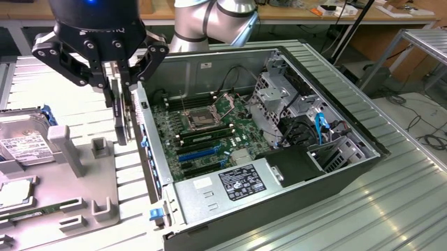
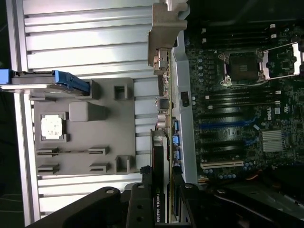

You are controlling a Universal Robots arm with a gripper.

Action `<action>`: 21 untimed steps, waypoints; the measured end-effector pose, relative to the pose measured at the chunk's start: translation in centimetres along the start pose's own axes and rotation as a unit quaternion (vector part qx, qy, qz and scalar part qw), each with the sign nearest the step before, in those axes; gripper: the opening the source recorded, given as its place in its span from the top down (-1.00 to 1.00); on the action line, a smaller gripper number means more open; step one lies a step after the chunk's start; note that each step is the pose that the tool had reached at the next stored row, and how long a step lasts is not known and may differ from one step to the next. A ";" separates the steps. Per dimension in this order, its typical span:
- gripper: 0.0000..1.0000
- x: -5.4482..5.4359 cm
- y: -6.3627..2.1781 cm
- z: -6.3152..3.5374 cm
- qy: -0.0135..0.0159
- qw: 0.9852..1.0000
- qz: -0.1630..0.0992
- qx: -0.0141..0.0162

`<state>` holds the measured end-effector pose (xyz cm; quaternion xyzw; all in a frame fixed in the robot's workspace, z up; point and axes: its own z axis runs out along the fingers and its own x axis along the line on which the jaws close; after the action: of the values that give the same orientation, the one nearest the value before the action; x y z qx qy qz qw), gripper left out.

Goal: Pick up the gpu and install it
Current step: 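Pick up the gpu and move the gpu toward the slot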

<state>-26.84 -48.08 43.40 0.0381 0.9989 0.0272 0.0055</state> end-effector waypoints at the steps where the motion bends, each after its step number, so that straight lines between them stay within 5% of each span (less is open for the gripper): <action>1: 0.47 -0.1 0.01 0.00 0.000 1.000 0.000 0.000; 21: 0.47 -1.9 0.15 0.02 0.000 1.000 0.000 0.000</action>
<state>-24.91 -48.08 43.40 0.0381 0.9989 0.0272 0.0054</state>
